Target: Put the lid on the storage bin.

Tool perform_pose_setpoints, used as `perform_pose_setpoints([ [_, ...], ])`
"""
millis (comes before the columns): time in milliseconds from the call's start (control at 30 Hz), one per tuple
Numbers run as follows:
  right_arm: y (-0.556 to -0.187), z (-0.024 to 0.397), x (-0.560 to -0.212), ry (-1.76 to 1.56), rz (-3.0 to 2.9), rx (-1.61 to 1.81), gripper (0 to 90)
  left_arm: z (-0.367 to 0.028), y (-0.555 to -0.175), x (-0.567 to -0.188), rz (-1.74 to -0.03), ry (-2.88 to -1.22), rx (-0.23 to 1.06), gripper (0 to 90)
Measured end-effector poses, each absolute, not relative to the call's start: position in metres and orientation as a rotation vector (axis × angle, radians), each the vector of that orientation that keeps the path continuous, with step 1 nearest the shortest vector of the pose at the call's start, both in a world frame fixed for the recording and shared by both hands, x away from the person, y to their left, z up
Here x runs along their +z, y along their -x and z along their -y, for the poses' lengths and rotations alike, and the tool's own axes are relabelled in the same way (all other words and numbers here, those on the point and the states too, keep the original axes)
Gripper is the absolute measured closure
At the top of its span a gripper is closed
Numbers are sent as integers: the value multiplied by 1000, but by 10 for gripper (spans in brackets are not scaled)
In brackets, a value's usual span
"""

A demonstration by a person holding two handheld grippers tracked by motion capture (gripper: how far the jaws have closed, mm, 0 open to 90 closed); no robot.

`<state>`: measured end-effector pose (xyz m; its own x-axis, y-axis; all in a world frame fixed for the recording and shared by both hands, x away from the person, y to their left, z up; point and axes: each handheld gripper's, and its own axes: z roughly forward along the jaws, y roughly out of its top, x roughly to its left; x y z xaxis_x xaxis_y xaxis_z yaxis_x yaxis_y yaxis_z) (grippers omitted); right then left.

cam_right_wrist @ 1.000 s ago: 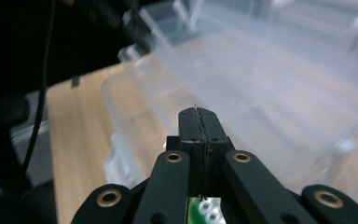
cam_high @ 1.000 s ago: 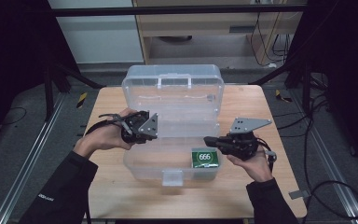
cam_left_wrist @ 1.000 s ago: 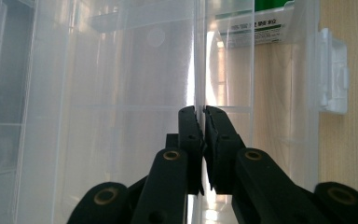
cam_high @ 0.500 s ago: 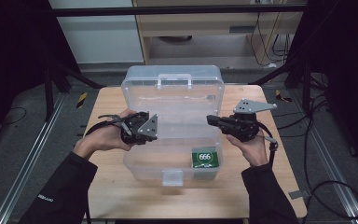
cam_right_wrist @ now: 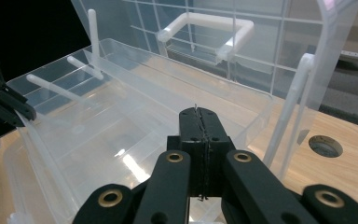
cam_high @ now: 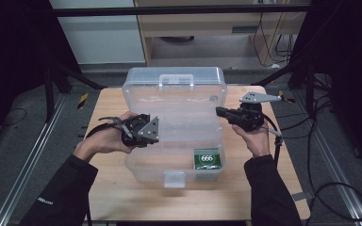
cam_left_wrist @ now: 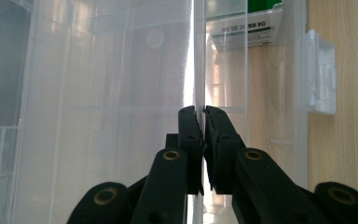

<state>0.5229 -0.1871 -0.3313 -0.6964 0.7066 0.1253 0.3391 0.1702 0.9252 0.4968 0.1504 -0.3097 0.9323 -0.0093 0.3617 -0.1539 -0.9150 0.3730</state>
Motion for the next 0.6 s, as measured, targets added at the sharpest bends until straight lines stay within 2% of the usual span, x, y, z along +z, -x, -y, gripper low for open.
perform_pose_setpoints([
  [600,-524,195,-329,-1025,-2083,1546,900,-152,-494,-313,126,-2677,468,852],
])
